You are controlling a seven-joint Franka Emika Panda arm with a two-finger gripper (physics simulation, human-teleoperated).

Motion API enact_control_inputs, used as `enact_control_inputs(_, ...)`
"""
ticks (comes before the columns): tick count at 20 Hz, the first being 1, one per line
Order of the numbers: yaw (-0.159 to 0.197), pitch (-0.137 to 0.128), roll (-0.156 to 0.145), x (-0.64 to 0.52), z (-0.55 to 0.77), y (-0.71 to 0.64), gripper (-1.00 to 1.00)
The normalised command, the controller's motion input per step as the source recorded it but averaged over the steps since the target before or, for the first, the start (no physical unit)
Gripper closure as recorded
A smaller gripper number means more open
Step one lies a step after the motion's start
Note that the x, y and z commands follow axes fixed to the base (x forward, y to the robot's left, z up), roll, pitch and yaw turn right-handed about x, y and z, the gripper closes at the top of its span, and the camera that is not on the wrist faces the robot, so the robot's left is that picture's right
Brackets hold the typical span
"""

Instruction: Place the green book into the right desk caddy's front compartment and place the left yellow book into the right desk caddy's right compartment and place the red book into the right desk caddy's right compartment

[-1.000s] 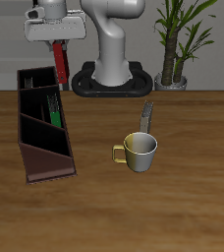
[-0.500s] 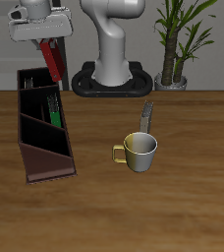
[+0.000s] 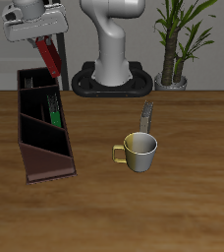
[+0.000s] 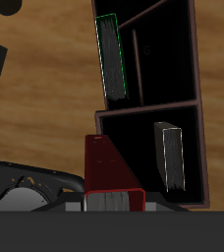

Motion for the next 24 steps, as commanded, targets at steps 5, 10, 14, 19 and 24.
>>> enact_control_inputs(5, 0.066, 0.004, -0.051, -0.08, 0.14, -0.07, 1.0)
enact_control_inputs(10, 0.042, -0.018, -0.037, -0.05, 0.19, -0.16, 1.0)
enact_control_inputs(14, 0.033, -0.016, -0.045, 0.11, 0.13, -0.12, 1.0)
enact_control_inputs(19, 0.007, 0.016, -0.03, 0.29, -0.01, -0.08, 1.0)
enact_control_inputs(24, -0.013, -0.001, -0.024, 0.31, -0.11, -0.08, 1.0)
